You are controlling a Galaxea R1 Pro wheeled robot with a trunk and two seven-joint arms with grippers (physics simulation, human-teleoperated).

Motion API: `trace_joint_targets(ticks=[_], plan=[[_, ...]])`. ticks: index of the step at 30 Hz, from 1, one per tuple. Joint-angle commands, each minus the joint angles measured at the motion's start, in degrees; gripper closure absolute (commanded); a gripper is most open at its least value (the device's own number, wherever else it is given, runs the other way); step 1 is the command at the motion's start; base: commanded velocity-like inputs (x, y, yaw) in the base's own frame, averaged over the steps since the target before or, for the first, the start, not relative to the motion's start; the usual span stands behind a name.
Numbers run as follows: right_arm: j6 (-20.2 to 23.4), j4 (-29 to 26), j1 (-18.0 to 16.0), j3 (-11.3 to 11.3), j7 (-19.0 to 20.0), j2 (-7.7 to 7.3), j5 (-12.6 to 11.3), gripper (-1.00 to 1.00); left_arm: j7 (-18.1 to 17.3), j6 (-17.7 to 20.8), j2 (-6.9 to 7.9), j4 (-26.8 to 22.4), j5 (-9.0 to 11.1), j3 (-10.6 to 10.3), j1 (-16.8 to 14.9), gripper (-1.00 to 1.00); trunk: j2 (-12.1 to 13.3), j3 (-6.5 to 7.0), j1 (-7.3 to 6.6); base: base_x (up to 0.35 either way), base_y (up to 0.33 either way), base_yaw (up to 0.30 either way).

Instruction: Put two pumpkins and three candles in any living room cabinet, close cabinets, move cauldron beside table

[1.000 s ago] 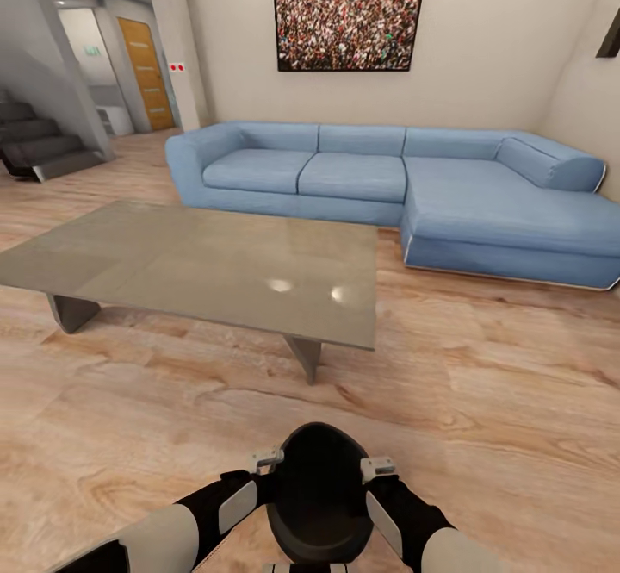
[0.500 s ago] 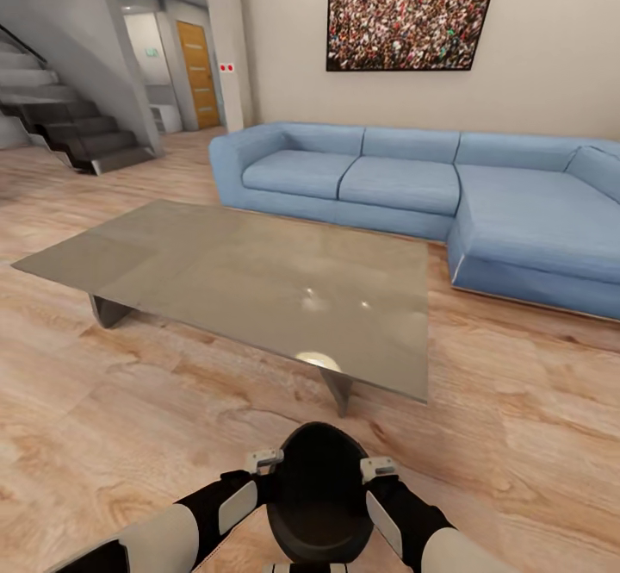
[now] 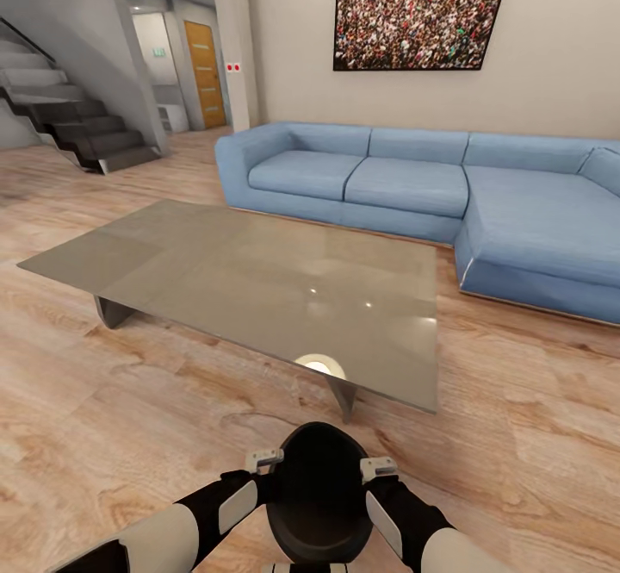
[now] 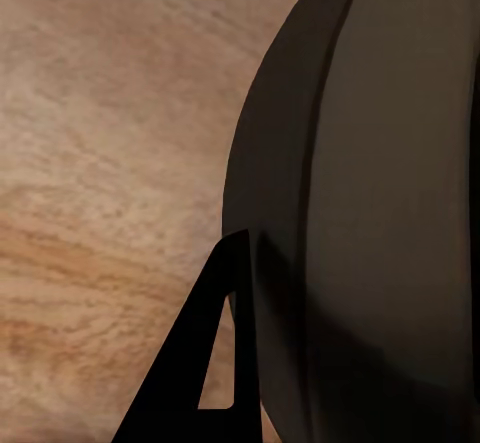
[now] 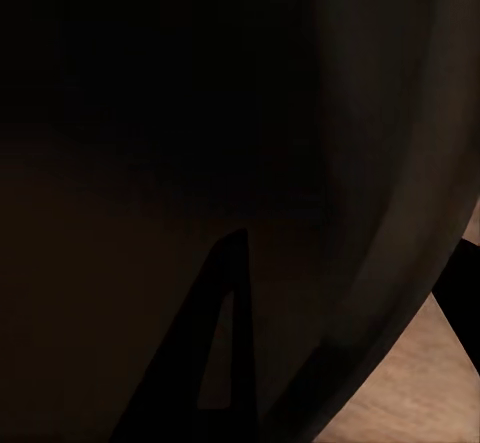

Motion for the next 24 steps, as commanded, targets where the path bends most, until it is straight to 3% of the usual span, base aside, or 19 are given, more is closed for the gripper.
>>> trace_joint_targets(ticks=[1, 2, 3, 4, 24], plan=[[-1.52, -0.2, 0.07, 0.15, 0.15, 0.52, -0.44, 1.0, -0.14, -2.27, 0.03, -0.05, -0.75, 0.63, -0.03, 1.0, 0.02, 0.0, 0.51, 0.0, 0.0, 0.0], [-1.7, -0.2, 0.07, 0.15, 0.15, 0.52, -0.43, 1.0, -0.14, -2.27, 0.03, -0.04, -0.75, 0.63, -0.03, 1.0, 0.02, 0.0, 0.51, 0.0, 0.0, 0.0], [-2.03, -0.19, 0.07, 0.15, 0.15, 0.54, -0.42, -1.0, -0.14, -2.27, 0.03, -0.04, -0.75, 0.63, -0.03, 1.0, 0.02, 0.0, 0.51, 0.0, 0.0, 0.0], [-2.39, -0.15, 0.07, 0.17, 0.15, 0.57, -0.42, -1.0, -0.14, -2.27, 0.03, -0.04, -0.78, 0.63, -0.03, -1.0, 0.02, 0.0, 0.51, 0.0, 0.0, 0.0], [-2.54, -0.12, 0.07, 0.24, 0.24, 0.52, -0.5, -1.0, -0.06, -5.03, 0.1, -0.04, -0.84, 0.63, 0.06, -1.0, 0.37, 0.18, 0.31, 0.0, 0.0, 0.0]])
